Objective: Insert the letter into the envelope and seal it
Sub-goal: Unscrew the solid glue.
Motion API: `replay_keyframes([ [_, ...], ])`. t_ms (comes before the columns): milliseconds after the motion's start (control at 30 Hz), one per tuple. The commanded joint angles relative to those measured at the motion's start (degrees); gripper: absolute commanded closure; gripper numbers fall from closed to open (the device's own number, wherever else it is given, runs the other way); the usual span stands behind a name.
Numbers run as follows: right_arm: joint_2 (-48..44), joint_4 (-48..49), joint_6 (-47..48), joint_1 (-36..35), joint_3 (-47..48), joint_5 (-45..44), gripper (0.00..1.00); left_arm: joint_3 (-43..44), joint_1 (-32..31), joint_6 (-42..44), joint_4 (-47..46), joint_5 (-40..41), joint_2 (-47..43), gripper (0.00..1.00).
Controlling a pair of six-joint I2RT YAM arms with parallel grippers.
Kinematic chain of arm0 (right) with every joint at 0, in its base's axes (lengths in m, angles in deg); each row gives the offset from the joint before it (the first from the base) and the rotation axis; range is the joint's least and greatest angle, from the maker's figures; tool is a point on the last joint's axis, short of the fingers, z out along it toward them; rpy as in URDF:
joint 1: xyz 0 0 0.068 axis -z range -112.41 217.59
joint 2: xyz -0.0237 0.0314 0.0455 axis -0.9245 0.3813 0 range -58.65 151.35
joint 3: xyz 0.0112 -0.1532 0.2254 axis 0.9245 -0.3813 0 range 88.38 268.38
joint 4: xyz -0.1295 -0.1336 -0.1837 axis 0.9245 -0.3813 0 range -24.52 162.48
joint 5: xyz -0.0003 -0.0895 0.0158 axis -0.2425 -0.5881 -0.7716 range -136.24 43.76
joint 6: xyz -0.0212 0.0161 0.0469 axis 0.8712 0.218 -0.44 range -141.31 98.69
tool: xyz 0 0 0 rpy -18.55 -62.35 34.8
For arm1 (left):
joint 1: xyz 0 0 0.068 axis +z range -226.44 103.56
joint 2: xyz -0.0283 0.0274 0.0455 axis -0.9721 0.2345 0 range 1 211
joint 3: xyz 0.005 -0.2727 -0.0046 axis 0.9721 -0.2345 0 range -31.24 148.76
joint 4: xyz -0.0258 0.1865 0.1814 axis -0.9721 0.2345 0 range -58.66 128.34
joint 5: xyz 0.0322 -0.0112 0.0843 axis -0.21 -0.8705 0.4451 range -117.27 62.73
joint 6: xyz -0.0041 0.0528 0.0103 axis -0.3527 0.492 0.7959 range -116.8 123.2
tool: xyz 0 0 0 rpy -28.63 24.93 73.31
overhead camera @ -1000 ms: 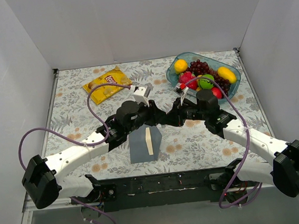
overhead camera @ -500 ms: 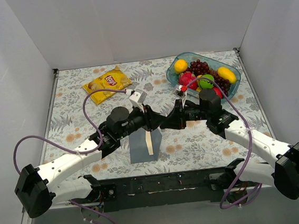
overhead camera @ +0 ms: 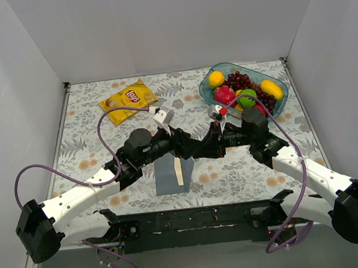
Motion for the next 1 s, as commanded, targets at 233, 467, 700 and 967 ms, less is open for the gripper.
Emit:
replay_keyframes([
  [233, -0.66, -1.92, 1.52, -0.17, 0.06, -8.94, 0.99, 2.33, -0.57, -2.56, 1.82, 13.02, -2.38, 0.26],
  [467, -0.48, -2.36, 1.43, -0.17, 0.15, -10.79, 0.99, 3.82, -0.57, -3.71, 4.10, 17.94, -0.71, 0.24],
  [700, 0.83, -6.57, 1.86, -0.17, 1.73, -16.05, 0.99, 6.46, -0.65, -5.38, 9.10, 26.54, 0.69, 0.21],
  [967, 2.33, -10.45, 1.87, -0.26, 3.84, -20.37, 0.99, 9.71, -0.65, -4.85, 14.39, 33.25, 2.45, 0.21],
])
